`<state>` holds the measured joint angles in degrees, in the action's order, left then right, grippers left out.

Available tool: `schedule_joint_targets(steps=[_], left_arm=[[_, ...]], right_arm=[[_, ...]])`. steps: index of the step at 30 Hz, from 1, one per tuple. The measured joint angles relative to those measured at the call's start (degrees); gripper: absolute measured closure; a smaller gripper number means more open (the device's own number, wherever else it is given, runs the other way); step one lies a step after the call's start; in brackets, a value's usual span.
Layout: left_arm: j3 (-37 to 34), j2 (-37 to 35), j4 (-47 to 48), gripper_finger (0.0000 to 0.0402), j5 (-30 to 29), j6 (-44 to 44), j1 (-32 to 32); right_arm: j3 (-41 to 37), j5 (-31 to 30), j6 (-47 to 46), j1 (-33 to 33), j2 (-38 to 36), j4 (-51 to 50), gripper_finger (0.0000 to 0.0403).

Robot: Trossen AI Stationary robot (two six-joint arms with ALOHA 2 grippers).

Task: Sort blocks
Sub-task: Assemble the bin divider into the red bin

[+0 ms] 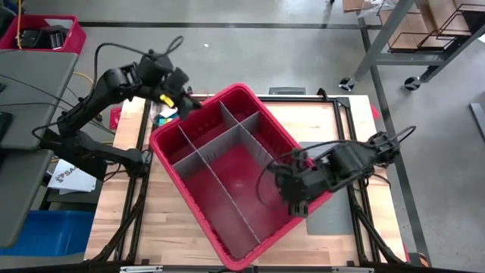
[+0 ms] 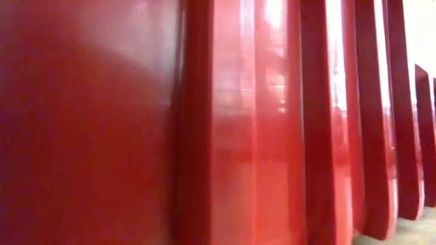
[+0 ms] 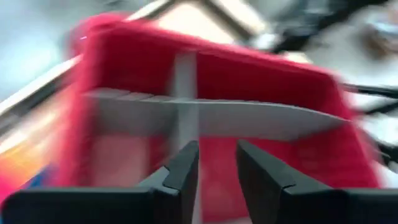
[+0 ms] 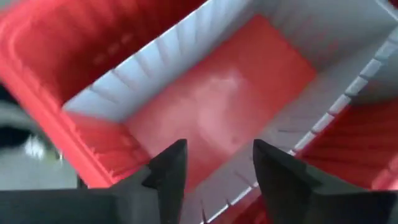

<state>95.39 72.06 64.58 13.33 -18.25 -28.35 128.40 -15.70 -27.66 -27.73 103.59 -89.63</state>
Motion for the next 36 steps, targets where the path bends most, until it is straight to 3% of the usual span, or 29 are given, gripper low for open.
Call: schedule_joint_targets(steps=[3,5,8,12,16,18,22,27,32,36], left_arm=[[0.0,-0.1,-0.7,0.0353,-1.1,0.7,9.0],[0.0,-0.1,-0.1,0.0388,-4.6,1.8,16.6],[0.0,-0.6,-0.1,0.0390,-3.2,8.4,29.8],[0.0,-1.6,0.7,0.0400,-2.3,3.4,44.2],[-0.1,0.2,3.6,0.0401,-6.3,-3.3,54.9],[-0.1,1.7,3.2,0.0401,-9.0,-6.2,58.7],[-0.1,6.3,5.2,0.0401,-21.8,-14.5,64.6],[-0.1,11.2,4.1,0.0401,-30.8,-31.3,66.8],[-0.1,12.1,-0.1,0.0401,-37.9,-44.0,72.5],[0.1,11.1,2.4,0.0401,-44.3,-53.7,78.1]], right_arm=[[-0.9,-3.1,-8.5,-0.4,-2.9,-0.1,0.0267],[-2.5,-6.0,-14.6,-0.7,-4.9,-0.5,0.0317],[-5.8,-9.2,-21.8,-1.1,-7.2,-0.4,0.0387],[-11.5,-10.4,-29.9,-1.2,-9.4,-0.4,0.0400],[-16.6,-10.6,-35.8,-1.1,-10.6,-0.4,0.0402],[-17.8,-9.7,-37.3,-1.2,-11.3,-0.2,0.0402],[-18.9,-7.1,-40.2,-3.3,-13.1,-0.4,0.0402],[-25.5,4.1,-47.1,-5.0,-16.2,0.4,0.0403],[-31.7,15.3,-38.7,-14.0,-16.1,12.4,0.0403],[-35.3,14.2,-43.8,-21.7,-15.6,24.8,0.0403]])
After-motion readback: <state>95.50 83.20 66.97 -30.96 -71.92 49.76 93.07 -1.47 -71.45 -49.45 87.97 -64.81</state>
